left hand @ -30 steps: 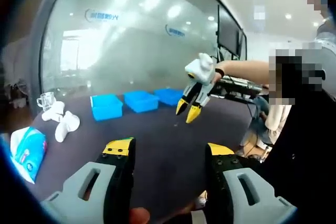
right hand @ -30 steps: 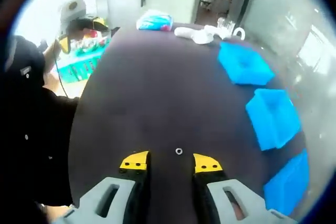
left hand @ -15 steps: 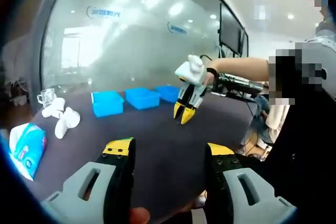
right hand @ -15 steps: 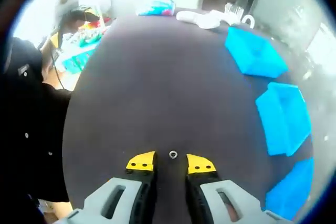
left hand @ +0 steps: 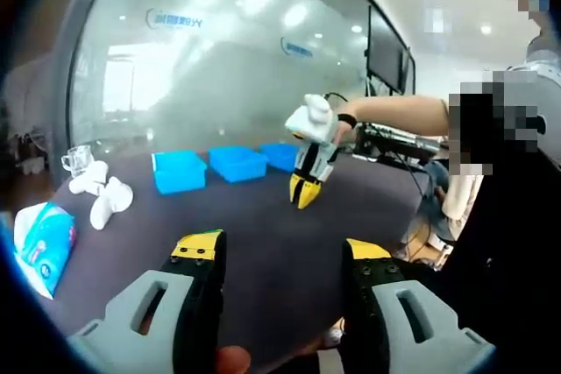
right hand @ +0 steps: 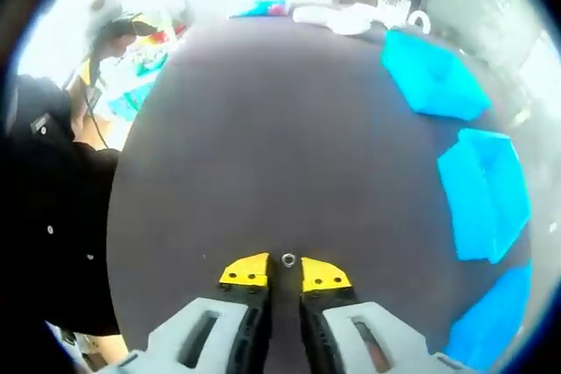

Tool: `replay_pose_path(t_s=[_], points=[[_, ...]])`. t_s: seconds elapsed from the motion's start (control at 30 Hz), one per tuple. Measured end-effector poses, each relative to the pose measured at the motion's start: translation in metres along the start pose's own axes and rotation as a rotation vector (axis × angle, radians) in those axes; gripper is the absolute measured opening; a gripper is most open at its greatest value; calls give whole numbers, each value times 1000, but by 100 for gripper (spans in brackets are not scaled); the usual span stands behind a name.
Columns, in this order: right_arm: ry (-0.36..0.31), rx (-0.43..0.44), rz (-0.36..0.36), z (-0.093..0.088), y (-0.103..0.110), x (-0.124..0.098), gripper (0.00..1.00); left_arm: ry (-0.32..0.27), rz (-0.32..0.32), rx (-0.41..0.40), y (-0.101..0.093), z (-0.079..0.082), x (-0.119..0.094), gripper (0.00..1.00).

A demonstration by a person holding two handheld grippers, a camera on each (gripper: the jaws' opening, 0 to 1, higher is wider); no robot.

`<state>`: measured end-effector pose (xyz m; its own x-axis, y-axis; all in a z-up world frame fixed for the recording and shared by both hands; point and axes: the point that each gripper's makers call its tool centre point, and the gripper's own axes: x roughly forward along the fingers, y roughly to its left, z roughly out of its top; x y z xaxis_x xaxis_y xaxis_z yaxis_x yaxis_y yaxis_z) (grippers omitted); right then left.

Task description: Sort the screws, nuts, and washers into the corresponding bins

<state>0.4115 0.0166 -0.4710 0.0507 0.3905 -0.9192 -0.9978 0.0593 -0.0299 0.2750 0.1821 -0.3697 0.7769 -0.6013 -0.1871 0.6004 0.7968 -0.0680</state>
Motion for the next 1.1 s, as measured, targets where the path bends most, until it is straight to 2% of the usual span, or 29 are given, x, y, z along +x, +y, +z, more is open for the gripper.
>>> replay_pose_path(t_s=[0.03,0.27,0.5,0.67,0.8,1.0,1.1], points=[[9,-29,-24,0,-2,0,2,-1,0,0,0,0,0,51],[6,-37,-50,0,-1,-2,2,-9,-3,3,-3,4,-1,51],[-67,-12,-63,4,12,-16,2,-16,10,8,0,8,-2,51],[-199,39,-107,13,20,-38,2,-29,24,9,3,14,-4,51],[-291,69,-153,12,27,-58,2,-39,32,13,6,18,-4,51],[-452,167,-280,7,27,-89,2,-55,37,19,6,24,-4,51],[-523,235,-369,-2,24,-105,2,-65,44,22,6,28,-5,51]])
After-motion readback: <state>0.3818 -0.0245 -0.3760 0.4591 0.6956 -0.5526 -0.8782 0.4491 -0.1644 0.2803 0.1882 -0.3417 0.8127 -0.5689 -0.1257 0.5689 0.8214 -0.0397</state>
